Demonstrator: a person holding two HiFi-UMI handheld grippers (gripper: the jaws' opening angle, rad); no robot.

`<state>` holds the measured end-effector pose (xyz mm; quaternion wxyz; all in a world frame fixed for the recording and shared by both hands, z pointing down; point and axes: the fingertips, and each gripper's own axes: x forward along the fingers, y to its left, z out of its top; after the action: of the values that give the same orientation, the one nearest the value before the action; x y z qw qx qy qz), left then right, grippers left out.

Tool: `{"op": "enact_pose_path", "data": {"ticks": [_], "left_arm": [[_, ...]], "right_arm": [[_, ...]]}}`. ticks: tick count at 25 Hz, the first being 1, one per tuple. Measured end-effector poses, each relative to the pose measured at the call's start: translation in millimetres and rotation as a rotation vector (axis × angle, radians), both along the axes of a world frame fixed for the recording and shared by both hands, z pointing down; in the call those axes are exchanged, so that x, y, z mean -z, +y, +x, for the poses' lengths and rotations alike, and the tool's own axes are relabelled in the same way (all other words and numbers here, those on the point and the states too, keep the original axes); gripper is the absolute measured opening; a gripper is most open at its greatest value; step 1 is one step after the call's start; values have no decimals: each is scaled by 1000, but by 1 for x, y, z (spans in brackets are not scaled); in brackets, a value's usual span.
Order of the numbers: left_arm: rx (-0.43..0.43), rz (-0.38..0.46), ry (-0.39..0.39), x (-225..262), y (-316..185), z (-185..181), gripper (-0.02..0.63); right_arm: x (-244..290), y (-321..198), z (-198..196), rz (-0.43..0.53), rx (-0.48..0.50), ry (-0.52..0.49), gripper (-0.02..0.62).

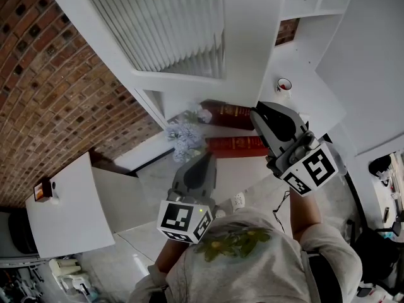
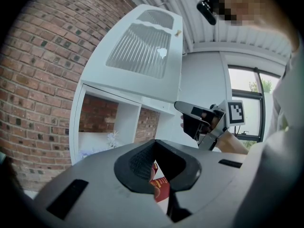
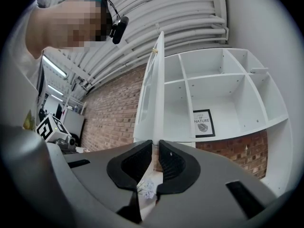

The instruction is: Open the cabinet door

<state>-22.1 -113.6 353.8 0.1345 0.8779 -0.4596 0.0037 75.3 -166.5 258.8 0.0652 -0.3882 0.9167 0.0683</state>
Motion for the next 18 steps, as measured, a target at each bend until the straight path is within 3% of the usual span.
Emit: {"op": "enact_pose_path", "data": {"ticks": [18], "left_arm": [[19,9,19,2,0,-20,9]], "right_arm": [[0,31,-14,-19,15,19,55]]}}
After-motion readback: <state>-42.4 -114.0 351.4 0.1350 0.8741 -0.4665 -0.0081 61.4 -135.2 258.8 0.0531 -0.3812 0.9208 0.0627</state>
